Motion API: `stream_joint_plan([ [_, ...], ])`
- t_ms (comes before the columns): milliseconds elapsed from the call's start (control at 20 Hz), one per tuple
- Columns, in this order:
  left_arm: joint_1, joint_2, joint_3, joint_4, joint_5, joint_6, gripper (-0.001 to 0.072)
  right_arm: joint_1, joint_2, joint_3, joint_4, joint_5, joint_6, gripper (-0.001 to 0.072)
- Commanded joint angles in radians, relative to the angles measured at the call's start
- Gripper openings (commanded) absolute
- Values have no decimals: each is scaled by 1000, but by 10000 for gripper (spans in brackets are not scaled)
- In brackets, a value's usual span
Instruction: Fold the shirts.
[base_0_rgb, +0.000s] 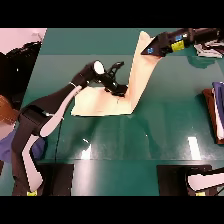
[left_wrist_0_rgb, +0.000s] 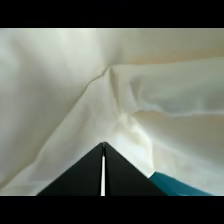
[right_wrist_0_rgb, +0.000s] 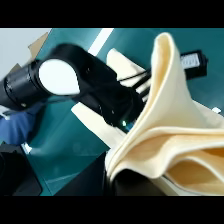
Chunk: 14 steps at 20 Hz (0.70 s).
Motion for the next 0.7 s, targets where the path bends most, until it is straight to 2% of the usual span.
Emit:
stream_joint_plan([
  [0, 94, 53, 58, 146, -133, 5, 25, 59, -6, -17, 2, -36, -29, 14],
  [100, 187, 127, 65, 240, -155, 4, 26, 118, -15, -16, 3, -93, -49, 15],
  [250, 352, 251, 67, 266, -184, 10, 26, 252, -72, -16, 4, -232, -66, 15],
  [400, 490, 358, 67, 267, -205, 10, 26, 428, -176, -14, 3, -406, -192, 36],
  [450, 524, 383, 67, 267, -212, 10, 26, 483, -224, 6, 0, -450, -229, 216],
  [500, 550, 405, 67, 267, -215, 10, 26, 521, -268, 37, -3, -475, -242, 367],
  [550, 572, 424, 67, 267, -221, 10, 26, 548, -307, 73, -7, -483, -243, 459],
  [650, 592, 450, 67, 266, -237, 10, 26, 550, -319, 73, -8, -489, -242, 462],
])
